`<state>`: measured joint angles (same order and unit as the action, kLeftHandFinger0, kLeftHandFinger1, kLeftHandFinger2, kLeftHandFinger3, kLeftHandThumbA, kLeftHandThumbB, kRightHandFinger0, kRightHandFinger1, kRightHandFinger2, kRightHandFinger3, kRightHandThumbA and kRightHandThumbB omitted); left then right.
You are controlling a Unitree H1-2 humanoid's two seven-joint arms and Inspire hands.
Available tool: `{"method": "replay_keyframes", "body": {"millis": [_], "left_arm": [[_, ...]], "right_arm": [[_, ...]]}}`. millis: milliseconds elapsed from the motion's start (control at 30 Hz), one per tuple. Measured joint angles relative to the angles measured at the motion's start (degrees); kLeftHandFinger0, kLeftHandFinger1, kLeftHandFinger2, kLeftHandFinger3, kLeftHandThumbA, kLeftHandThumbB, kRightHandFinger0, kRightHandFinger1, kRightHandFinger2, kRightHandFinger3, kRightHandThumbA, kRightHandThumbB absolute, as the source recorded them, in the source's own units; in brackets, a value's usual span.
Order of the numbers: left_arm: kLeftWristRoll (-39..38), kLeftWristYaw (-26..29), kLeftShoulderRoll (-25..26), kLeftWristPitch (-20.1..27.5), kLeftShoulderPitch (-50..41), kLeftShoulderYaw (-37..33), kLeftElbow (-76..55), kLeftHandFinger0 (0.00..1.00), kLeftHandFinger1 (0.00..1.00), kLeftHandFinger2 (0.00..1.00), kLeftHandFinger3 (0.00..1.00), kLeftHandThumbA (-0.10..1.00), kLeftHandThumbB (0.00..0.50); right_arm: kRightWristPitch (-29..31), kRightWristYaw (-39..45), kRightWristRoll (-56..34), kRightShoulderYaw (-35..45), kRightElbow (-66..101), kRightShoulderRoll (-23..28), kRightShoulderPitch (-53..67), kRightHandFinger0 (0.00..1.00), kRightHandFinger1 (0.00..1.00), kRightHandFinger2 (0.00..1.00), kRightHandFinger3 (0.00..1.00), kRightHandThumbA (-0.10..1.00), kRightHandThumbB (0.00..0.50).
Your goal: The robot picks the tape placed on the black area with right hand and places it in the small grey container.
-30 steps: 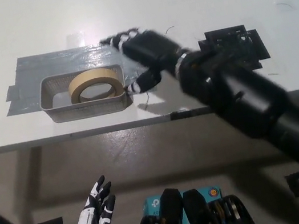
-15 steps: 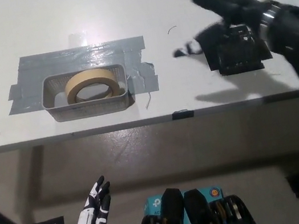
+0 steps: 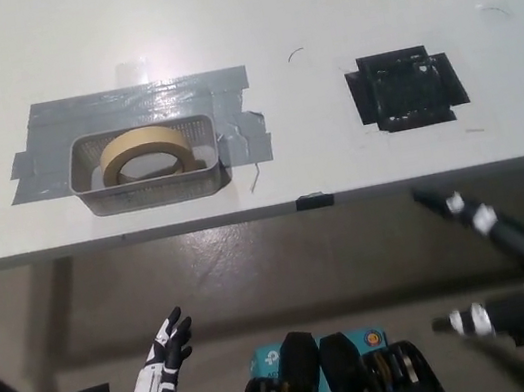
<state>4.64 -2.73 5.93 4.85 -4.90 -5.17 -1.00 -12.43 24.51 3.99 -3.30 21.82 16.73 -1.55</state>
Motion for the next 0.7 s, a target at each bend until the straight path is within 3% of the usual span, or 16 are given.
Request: {"method": "replay_keyframes", "body": {"millis": [100,300,367,467,700], "left_arm": [[-0.78,-0.50,0.11,0.30,-0.13,0.18,0.03,1.00,1.00,1.00,1.00,1.00,0.229],[-1.85,-1.47,0.43,1.30,-2.70,0.38,-0.02,1.00,1.00,1.00,1.00,1.00,0.218],[-2.01,-1.53,0.67,1.54,-3.27,0.65,-0.02,1.00,1.00,1.00,1.00,1.00,0.235],[-2.20,-1.53,0.91,1.77,-3.46,1.41,-0.01,1.00,1.00,1.00,1.00,1.00,0.241],[-2.82,-1.65,1.12,2.19,-3.30,2.39,0.19,1.00,1.00,1.00,1.00,1.00,0.216]], "right_arm": [[2.74,-1.40,-2.65,2.76,-3.51,-5.27,3.52,1.00,1.00,1.00,1.00,1.00,0.058],[7.97,-4.00,-4.79,5.27,-14.70,-11.61,5.06,1.00,1.00,1.00,1.00,1.00,0.061],[9.85,-4.63,-5.07,5.43,-17.31,-12.23,5.03,1.00,1.00,1.00,1.00,1.00,0.050],[12.01,-5.24,-5.59,5.42,-20.19,-12.64,4.61,1.00,1.00,1.00,1.00,1.00,0.088],[14.69,-6.40,-6.25,5.85,-21.99,-12.75,4.49,1.00,1.00,1.00,1.00,1.00,0.089]]}}
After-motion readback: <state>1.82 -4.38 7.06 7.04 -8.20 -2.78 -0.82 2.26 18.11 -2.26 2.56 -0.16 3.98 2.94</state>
